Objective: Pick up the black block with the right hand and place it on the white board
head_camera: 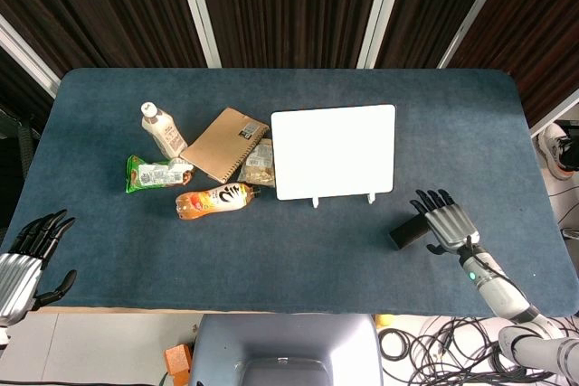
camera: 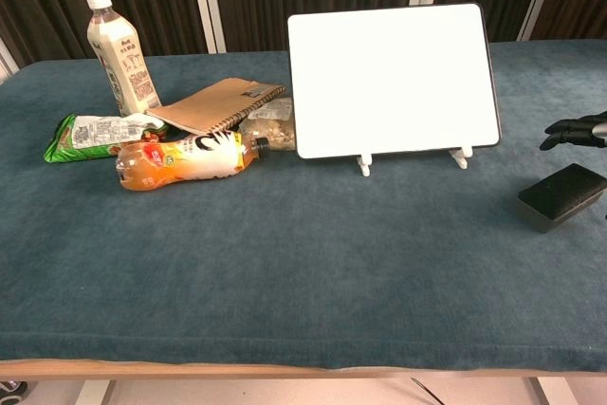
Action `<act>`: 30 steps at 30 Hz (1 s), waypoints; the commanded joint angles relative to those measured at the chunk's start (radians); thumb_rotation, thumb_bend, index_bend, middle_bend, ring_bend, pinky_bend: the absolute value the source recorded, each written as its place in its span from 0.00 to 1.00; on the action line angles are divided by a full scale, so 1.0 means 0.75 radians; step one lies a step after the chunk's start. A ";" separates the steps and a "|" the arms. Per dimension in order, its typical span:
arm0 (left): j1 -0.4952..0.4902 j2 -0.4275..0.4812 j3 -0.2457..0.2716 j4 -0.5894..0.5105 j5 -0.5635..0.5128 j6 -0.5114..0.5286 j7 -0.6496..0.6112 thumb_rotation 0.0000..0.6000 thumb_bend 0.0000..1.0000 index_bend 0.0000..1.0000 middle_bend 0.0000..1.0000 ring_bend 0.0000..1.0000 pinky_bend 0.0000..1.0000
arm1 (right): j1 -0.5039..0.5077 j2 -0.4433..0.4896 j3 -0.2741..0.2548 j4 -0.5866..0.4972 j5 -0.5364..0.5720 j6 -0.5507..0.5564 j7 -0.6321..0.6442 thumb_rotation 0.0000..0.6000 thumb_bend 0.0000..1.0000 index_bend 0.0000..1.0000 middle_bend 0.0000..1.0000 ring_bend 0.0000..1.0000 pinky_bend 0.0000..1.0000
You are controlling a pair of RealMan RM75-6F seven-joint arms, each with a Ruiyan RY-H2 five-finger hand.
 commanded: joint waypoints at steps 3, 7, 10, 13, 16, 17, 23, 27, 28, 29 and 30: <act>-0.002 -0.001 0.000 0.001 -0.002 -0.005 0.002 1.00 0.37 0.00 0.00 0.00 0.09 | 0.006 -0.007 -0.006 0.012 -0.013 0.011 0.014 1.00 0.13 0.21 0.02 0.00 0.07; -0.005 0.001 -0.002 -0.001 -0.003 -0.006 -0.001 1.00 0.37 0.00 0.00 0.00 0.09 | 0.011 -0.021 -0.009 0.031 -0.030 0.026 0.040 1.00 0.13 0.31 0.09 0.00 0.08; -0.007 -0.001 -0.003 -0.001 -0.003 -0.008 -0.005 1.00 0.37 0.00 0.00 0.00 0.09 | 0.015 -0.034 -0.013 0.048 -0.031 0.024 0.045 1.00 0.13 0.37 0.14 0.03 0.09; -0.007 0.002 -0.003 -0.001 -0.007 -0.010 -0.008 1.00 0.37 0.00 0.00 0.00 0.09 | 0.019 -0.047 -0.018 0.058 -0.030 0.020 0.043 1.00 0.13 0.37 0.14 0.03 0.09; -0.004 0.005 -0.002 -0.001 -0.006 -0.004 -0.012 1.00 0.37 0.00 0.00 0.00 0.09 | 0.021 -0.059 -0.021 0.063 -0.026 0.017 0.053 1.00 0.13 0.37 0.14 0.03 0.10; -0.003 0.006 -0.002 -0.001 -0.005 -0.002 -0.012 1.00 0.37 0.00 0.00 0.00 0.09 | 0.022 -0.063 -0.021 0.064 -0.026 0.016 0.054 1.00 0.13 0.37 0.14 0.03 0.10; 0.002 0.008 0.000 -0.001 -0.004 0.005 -0.016 1.00 0.37 0.00 0.00 0.00 0.09 | 0.033 -0.083 -0.023 0.061 -0.032 0.018 0.058 1.00 0.13 0.35 0.14 0.03 0.10; 0.002 0.010 0.000 0.000 -0.003 0.007 -0.021 1.00 0.37 0.00 0.00 0.00 0.09 | 0.041 -0.095 -0.023 0.053 -0.034 0.019 0.051 1.00 0.13 0.35 0.14 0.03 0.11; 0.003 0.010 0.000 0.001 -0.002 0.007 -0.022 1.00 0.37 0.00 0.00 0.00 0.09 | 0.044 -0.098 -0.023 0.051 -0.034 0.020 0.047 1.00 0.13 0.35 0.14 0.04 0.12; 0.002 0.011 0.000 0.001 -0.003 0.007 -0.024 1.00 0.37 0.00 0.00 0.00 0.09 | 0.045 -0.101 -0.023 0.050 -0.035 0.022 0.044 1.00 0.13 0.36 0.14 0.04 0.12; 0.003 0.011 0.000 0.001 -0.003 0.007 -0.025 1.00 0.37 0.00 0.00 0.00 0.09 | 0.046 -0.103 -0.023 0.049 -0.035 0.025 0.042 1.00 0.13 0.37 0.14 0.04 0.12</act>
